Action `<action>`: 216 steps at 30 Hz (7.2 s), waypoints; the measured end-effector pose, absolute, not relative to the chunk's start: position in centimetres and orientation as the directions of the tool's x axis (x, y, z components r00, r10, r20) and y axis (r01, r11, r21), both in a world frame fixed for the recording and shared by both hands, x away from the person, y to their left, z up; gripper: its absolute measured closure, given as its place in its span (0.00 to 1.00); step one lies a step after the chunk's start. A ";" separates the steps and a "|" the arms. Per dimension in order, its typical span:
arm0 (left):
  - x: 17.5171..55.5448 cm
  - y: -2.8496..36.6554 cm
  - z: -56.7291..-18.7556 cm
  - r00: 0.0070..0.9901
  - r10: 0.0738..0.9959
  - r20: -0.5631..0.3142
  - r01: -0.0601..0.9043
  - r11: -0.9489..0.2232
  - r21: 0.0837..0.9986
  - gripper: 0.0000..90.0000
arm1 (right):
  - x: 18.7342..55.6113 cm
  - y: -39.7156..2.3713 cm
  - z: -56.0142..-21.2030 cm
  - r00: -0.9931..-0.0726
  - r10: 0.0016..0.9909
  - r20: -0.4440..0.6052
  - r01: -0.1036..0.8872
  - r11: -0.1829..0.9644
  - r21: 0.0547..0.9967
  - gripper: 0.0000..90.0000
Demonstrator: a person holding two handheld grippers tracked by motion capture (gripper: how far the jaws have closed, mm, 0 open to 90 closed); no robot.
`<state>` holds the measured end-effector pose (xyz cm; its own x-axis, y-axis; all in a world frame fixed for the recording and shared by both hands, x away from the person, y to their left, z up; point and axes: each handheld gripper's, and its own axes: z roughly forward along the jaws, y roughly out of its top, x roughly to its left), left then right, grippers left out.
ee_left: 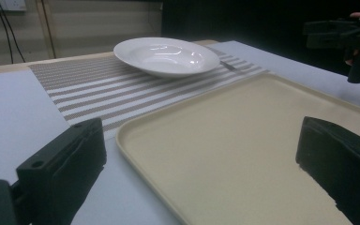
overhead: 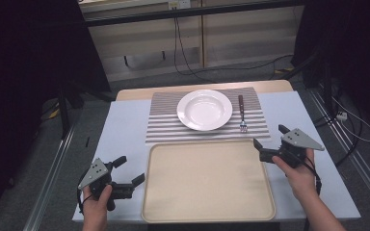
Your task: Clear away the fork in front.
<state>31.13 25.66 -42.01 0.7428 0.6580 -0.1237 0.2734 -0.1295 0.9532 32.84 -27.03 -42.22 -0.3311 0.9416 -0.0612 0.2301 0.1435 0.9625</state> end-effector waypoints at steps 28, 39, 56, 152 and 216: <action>31.1 25.5 -42.0 0.756 0.643 -0.122 0.273 -0.141 0.952 0.03 | 41.4 -26.5 -41.9 -0.261 0.965 -0.038 0.324 0.124 0.938 0.04; 31.0 25.5 -42.0 0.756 0.643 -0.121 0.271 -0.140 0.952 0.03 | 44.5 -26.7 -42.5 -0.238 0.971 -0.030 0.391 0.125 0.912 0.04; 30.9 25.2 -42.1 0.757 0.643 -0.112 0.272 -0.155 0.950 0.03 | 48.3 -26.6 -42.6 -0.238 0.970 -0.052 0.464 0.161 0.871 0.20; 30.8 25.1 -41.9 0.760 0.647 -0.058 0.240 -0.197 0.951 0.03 | 48.3 -27.2 -43.8 -0.268 0.963 -0.014 0.846 0.243 0.474 0.85; 30.8 25.2 -41.8 0.742 0.667 -0.067 0.246 -0.178 0.953 0.03 | 44.0 -30.1 -40.2 -0.238 0.948 0.212 0.527 -0.057 0.848 0.87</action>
